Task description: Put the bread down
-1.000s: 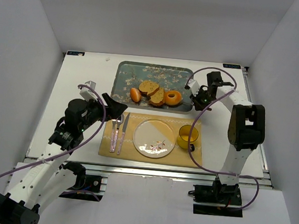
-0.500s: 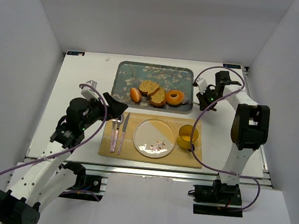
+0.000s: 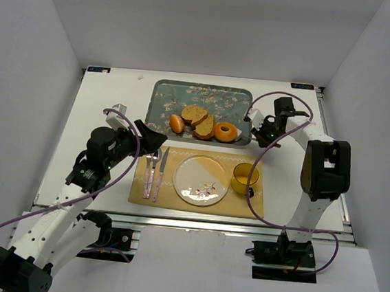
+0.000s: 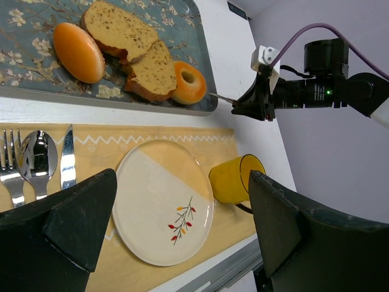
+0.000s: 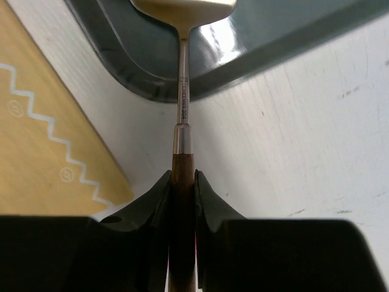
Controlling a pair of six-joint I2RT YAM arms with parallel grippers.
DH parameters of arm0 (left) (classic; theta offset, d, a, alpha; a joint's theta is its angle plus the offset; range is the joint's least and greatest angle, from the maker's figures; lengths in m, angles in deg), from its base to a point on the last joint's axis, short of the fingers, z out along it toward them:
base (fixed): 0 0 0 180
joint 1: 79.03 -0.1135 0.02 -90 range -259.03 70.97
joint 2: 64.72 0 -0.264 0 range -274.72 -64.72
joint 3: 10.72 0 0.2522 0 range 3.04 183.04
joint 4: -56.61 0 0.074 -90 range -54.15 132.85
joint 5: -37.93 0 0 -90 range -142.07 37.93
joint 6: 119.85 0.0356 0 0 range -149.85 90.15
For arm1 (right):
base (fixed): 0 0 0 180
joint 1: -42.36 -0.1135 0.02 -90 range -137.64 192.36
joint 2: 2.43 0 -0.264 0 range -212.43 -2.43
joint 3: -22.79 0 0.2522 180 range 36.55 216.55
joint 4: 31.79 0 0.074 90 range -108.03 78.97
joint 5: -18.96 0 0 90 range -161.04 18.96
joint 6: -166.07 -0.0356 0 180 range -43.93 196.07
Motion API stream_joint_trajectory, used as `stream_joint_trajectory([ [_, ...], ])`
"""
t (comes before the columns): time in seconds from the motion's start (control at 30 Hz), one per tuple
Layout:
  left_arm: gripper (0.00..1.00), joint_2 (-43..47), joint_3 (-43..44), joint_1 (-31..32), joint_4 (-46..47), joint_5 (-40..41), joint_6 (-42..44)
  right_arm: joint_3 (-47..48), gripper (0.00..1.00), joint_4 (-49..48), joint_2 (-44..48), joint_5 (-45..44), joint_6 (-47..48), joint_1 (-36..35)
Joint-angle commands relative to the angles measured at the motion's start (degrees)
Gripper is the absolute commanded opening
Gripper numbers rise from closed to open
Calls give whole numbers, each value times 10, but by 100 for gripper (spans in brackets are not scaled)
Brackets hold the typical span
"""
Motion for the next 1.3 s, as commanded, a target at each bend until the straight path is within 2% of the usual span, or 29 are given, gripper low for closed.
stream_joint_trajectory([
  [0.0, 98, 1, 11, -3, 9, -8, -1, -13, 0, -20, 35, -2, 46, -22],
  [0.27, 98, 16, 7, -4, -2, -1, -2, -13, 0, -18, 29, 8, 40, -32],
  [0.47, 98, 16, 5, -3, 0, -5, -4, -44, 0, -31, 45, 10, 74, -43],
  [0.63, 98, 16, 8, -3, -2, -6, -4, -20, 0, -7, 24, 27, 74, -48],
  [1.27, 98, 35, 6, -4, -17, 4, -6, 76, 0, 61, -50, 80, -48, -23],
])
